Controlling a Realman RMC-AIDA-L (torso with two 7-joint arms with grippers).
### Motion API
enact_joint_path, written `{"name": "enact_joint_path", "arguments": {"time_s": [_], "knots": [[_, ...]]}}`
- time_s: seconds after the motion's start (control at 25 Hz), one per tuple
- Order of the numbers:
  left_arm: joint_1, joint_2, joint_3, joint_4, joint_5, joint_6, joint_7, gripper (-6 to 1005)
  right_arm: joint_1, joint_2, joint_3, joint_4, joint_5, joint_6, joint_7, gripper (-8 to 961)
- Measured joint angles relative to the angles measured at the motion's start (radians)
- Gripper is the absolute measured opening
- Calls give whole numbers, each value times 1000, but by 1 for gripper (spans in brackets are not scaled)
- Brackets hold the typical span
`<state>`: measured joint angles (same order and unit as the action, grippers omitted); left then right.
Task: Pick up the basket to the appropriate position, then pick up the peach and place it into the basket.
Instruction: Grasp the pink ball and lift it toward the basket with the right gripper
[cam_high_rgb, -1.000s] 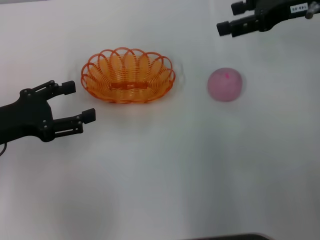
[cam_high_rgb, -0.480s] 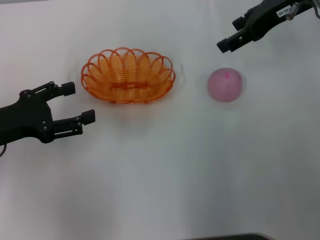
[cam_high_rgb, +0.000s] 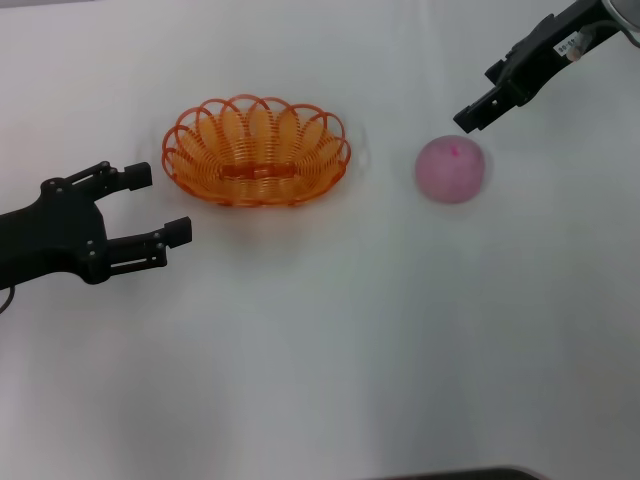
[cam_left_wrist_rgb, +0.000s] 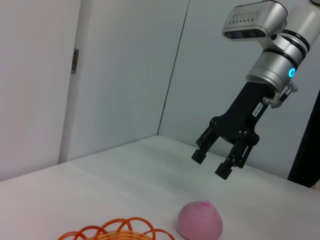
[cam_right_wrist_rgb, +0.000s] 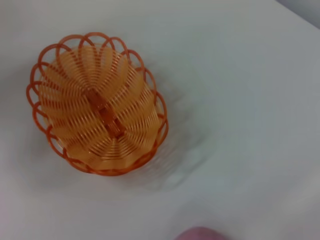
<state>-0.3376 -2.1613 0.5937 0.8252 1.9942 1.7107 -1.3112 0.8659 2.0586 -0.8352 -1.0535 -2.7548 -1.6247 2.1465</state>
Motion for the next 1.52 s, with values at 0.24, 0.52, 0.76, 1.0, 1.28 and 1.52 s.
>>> {"name": "enact_joint_path", "arguments": {"time_s": [0.24, 0.52, 0.76, 1.0, 1.28, 1.52], "knots": [[0, 0, 0, 0, 0, -3, 0, 908, 1, 0, -13, 19, -2, 1, 2, 749], [0, 0, 0, -8, 0, -5, 0, 908, 2, 0, -44, 104, -3, 53, -1, 746], [-5, 1, 3, -18, 8, -7, 4, 908, 4, 3, -91, 188, -3, 123, -4, 744], [-12, 2, 8, -37, 16, -15, 4, 908, 5, 7, -122, 252, -3, 189, -5, 741], [-15, 2, 9, -38, 23, -16, 4, 908, 7, 11, -129, 261, -3, 200, -6, 738], [-15, 2, 9, -38, 23, -16, 4, 908, 9, 11, -137, 262, -3, 201, -6, 735]]}}
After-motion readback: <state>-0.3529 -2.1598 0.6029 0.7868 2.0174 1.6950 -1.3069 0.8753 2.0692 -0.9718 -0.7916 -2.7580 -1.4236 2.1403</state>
